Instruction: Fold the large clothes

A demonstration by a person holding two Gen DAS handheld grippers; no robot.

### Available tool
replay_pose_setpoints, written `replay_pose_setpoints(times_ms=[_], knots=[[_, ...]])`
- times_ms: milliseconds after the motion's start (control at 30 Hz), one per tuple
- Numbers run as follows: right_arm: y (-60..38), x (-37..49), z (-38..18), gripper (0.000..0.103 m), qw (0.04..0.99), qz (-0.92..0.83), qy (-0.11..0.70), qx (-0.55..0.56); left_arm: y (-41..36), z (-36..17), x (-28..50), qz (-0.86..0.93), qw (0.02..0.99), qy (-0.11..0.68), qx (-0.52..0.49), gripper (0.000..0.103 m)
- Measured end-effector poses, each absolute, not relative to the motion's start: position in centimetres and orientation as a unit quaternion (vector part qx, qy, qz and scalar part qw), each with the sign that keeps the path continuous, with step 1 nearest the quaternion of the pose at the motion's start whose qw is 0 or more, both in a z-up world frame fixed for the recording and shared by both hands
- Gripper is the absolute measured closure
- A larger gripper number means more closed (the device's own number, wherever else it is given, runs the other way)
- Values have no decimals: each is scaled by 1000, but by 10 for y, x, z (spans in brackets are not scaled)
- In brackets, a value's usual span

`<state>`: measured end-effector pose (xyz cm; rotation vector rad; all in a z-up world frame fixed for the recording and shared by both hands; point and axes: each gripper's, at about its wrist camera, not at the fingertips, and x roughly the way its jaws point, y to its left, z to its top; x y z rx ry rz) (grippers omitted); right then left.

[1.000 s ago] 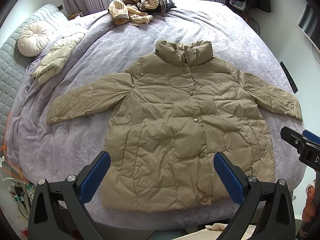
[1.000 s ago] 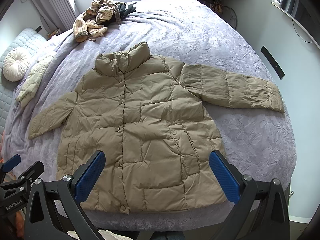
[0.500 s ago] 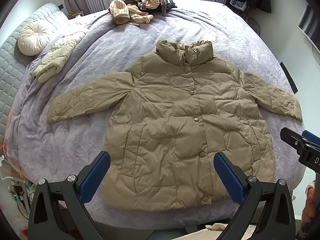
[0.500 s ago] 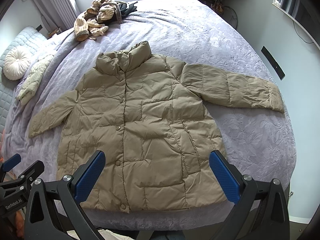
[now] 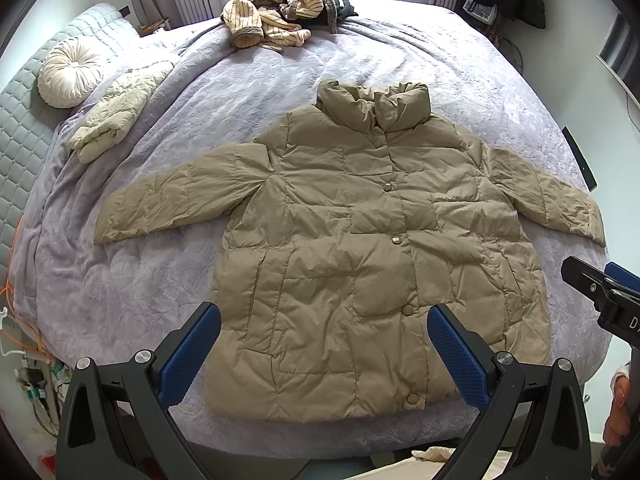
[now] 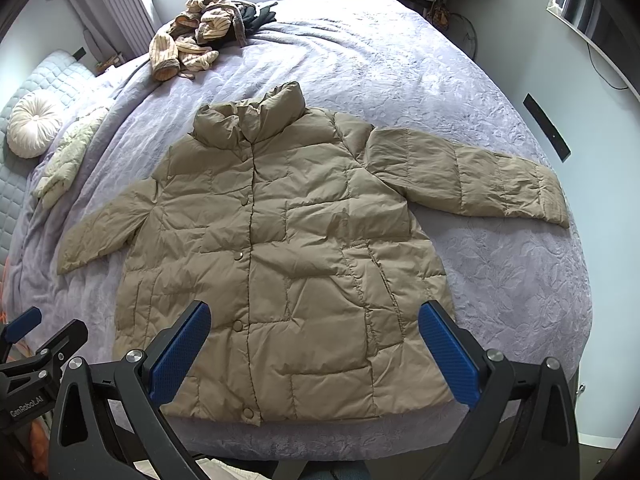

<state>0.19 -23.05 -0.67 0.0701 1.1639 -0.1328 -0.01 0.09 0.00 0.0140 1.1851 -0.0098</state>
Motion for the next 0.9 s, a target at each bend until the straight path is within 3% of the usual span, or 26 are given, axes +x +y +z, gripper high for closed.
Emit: replay_pose_setpoints(times_ms=[900], knots=[[-227, 3, -8, 0, 832, -61, 550, 33, 29, -5, 1, -5, 833, 554, 5, 0]])
